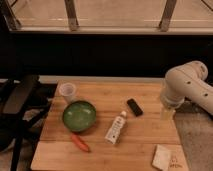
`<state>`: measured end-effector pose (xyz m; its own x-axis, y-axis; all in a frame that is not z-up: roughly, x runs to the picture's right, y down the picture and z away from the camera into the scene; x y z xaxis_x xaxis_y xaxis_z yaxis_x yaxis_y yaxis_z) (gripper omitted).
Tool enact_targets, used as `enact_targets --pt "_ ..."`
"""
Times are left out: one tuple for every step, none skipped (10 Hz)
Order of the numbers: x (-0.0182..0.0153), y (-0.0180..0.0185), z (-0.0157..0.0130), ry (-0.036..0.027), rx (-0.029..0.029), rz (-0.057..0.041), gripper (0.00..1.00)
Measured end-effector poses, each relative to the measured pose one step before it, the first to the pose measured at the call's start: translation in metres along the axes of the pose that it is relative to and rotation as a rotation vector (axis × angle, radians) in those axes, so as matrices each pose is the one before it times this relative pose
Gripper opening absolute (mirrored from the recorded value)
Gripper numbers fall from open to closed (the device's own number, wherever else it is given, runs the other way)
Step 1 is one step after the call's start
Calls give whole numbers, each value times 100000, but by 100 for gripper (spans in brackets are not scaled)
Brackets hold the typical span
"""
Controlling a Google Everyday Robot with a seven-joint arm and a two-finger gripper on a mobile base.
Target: Place the white sponge in the ceramic bowl
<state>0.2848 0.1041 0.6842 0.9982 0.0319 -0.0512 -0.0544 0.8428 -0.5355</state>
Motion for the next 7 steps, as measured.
enact_targets --pt "-1 -1 -1 1 -2 -2 65" --pt "-2 -2 0 -1 4 -5 65" --pt "4 2 1 6 -3 6 65" --pt "-3 -2 0 -5 2 -5 65" --pt "-3 -1 -1 -4 2 -2 65" --pt "3 2 1 7 -5 1 65" --pt "-2 -2 -1 -4 4 -2 65"
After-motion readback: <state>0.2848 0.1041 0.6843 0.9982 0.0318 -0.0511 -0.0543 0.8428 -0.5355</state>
